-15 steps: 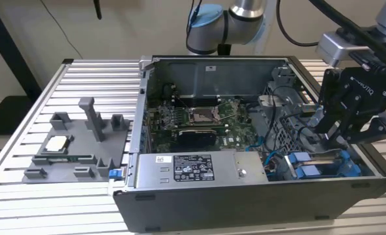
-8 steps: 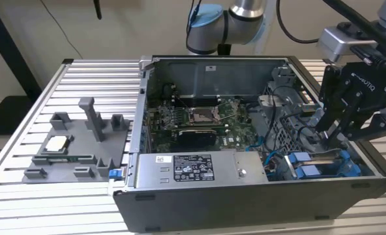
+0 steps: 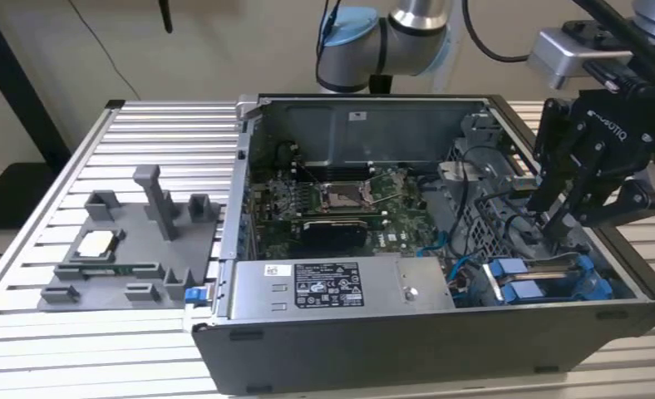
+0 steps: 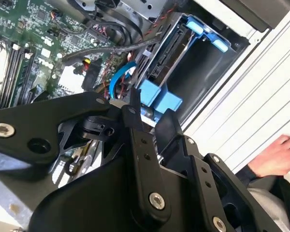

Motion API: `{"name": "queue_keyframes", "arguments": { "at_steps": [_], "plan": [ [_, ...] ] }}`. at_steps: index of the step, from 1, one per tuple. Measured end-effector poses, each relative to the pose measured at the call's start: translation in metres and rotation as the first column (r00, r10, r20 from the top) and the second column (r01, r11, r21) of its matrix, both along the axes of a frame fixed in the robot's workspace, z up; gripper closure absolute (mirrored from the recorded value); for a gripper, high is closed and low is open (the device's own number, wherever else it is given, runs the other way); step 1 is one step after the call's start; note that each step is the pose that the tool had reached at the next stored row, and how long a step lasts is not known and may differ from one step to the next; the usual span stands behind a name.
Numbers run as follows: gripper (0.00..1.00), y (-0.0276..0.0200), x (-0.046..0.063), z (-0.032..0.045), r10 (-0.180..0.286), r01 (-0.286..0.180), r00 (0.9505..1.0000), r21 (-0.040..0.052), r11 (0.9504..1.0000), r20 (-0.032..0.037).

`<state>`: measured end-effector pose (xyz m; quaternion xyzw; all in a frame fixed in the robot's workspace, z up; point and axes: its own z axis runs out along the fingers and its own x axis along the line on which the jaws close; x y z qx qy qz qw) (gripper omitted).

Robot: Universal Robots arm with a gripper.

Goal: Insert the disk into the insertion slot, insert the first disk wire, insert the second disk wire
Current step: 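Insert the disk into the insertion slot, then insert the first disk wire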

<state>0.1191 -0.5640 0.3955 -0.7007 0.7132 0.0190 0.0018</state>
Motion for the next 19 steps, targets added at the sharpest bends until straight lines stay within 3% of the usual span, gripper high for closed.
{"name": "queue_keyframes", "arguments": {
  "at_steps": [8,15,17,19],
  "plan": [
    [0.6,0.0125,-0.004,0.0022,0.0,0.0,1.0,0.0161,0.9999,0.0],
    [0.6,0.0185,-0.004,0.0031,0.0,0.0,1.0,0.0303,0.9995,0.0],
    [0.6,0.0193,-0.004,0.003,0.0,0.0,1.0,0.0398,0.9992,0.0],
    [0.6,0.0198,-0.003,0.0031,0.001,-0.001,1.0,0.0602,0.9982,0.0001]
  ]
}}
